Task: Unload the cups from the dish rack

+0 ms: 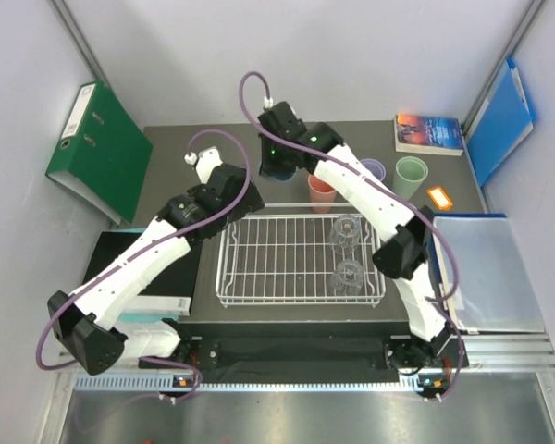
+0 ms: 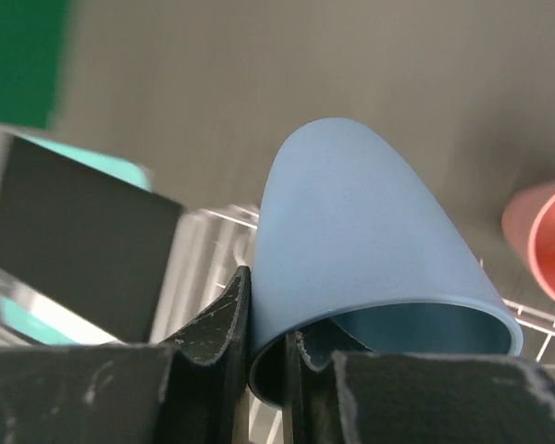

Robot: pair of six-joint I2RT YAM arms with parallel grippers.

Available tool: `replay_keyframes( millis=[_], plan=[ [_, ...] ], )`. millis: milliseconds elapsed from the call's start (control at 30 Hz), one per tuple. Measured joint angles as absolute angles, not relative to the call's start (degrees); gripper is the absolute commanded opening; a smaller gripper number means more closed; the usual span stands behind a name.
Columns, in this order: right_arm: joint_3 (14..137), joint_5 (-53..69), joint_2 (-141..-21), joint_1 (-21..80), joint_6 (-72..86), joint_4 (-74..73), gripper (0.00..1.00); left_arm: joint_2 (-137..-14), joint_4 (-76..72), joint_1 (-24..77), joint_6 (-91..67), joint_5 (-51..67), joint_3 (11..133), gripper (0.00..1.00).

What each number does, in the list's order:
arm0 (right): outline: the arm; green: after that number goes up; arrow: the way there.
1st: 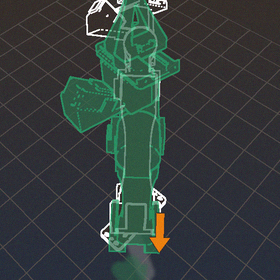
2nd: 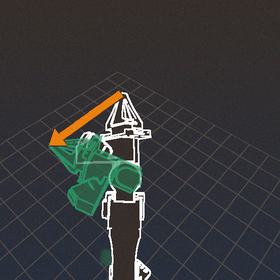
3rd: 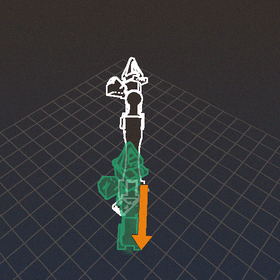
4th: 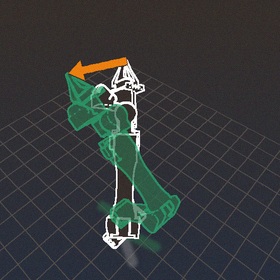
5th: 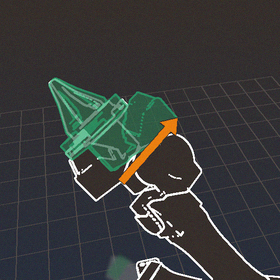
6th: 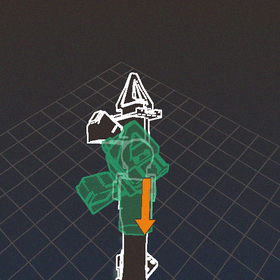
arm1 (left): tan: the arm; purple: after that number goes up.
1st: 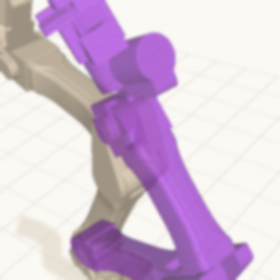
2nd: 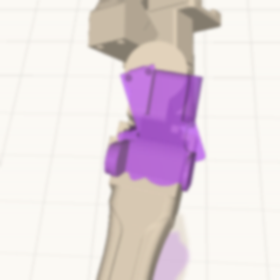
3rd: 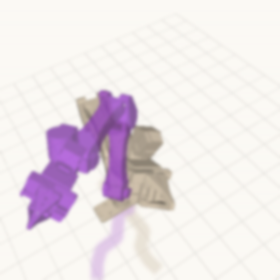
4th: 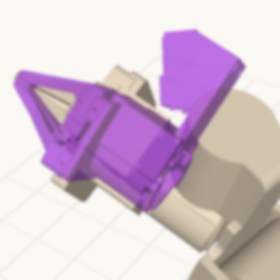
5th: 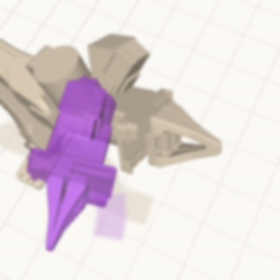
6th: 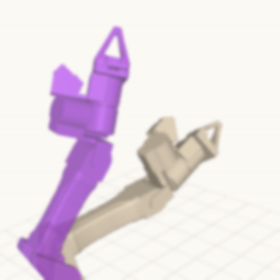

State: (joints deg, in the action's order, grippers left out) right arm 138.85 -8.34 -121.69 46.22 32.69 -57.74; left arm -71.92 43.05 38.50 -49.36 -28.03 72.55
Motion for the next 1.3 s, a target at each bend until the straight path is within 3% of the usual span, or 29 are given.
replay_keyframes(
  millis=[833,1167,1300],
  plan=[
    [135.1,-4.1,-135.8,41.8,34.1,-60.8,0.00,-71.9,46.4,38.3,-49.4,-29.5,68.3,0.99],
    [135.1,-3.2,-136.6,41.1,33.5,-60.8,0.25,-72.9,46.6,38.3,-49.5,-28.8,67.8,0.99],
    [135.1,-2.8,-136.6,41.1,33.2,-60.6,0.30,-73.6,46.6,38.3,-49.6,-28.3,67.7,0.99]
  ],
)
